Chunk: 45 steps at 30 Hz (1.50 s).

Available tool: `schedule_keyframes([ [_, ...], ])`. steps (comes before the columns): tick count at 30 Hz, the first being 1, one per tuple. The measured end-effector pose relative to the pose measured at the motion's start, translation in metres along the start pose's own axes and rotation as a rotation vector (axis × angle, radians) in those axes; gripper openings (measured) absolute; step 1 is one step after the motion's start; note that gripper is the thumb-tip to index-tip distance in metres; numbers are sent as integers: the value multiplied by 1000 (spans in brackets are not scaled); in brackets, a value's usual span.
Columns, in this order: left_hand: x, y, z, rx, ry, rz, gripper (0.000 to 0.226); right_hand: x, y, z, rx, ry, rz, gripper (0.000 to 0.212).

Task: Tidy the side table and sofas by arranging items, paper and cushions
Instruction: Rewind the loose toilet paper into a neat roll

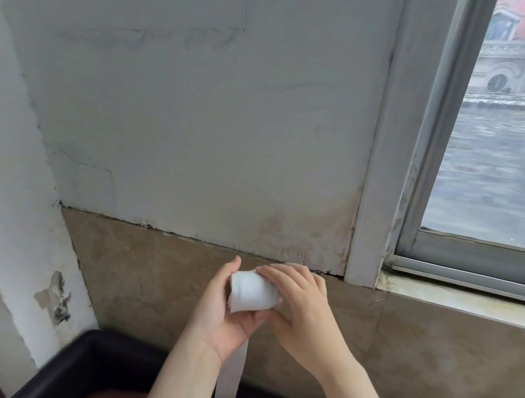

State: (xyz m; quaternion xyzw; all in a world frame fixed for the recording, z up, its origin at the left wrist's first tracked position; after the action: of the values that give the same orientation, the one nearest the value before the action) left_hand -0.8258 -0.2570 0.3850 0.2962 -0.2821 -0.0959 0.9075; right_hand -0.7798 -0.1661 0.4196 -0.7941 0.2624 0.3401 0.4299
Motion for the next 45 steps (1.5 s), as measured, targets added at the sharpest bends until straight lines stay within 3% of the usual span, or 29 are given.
schedule_keyframes([
  [3,-3,-3,-1,-92,-27,-24,48,1,-3,4,-55,25,-88,40],
  [7,-6,-4,6,-337,33,-79,53,11,5,9,-241,269,-344,27],
  [10,-2,0,9,-435,84,-138,62,13,6,8,-290,326,-428,28],
  [14,5,8,11,-464,174,-242,82,4,-6,15,-295,393,-295,16],
  [18,4,9,9,-424,177,-279,57,2,-12,10,-260,343,-221,10],
  [21,5,13,2,-337,126,-333,79,5,-12,10,-244,313,-222,18],
  [25,7,19,-5,-238,70,-310,91,7,-14,14,-287,304,-247,20],
  [29,6,19,-8,-224,34,-240,70,8,-12,16,-274,299,-287,36],
  [32,8,18,-8,-205,-17,-242,64,8,-15,17,-294,296,-272,32],
  [34,8,17,-8,-220,-30,-242,59,8,-16,16,-338,314,-243,15],
  [36,6,16,-13,-247,-46,-207,53,6,-13,13,-326,305,-220,32],
  [38,5,16,-19,-203,-61,-177,49,3,-11,11,-232,281,-130,46],
  [41,4,19,-22,-127,-63,-176,49,-1,-15,17,-125,372,72,37],
  [45,-1,16,-24,-127,-64,-101,48,0,-13,24,34,456,96,35],
])
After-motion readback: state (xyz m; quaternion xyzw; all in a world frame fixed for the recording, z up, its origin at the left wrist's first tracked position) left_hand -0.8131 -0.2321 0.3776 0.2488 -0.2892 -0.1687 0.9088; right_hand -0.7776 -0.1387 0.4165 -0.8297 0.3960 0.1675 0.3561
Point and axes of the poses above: each hand's wrist, its own x-axis away from the middle knuckle, its own y-axis out of the palm, z = x × y, the point moved 7 cm from there along -x, towards the middle knuckle, and after that the axes turned 13 degrees about z, right-handed, at the moved point
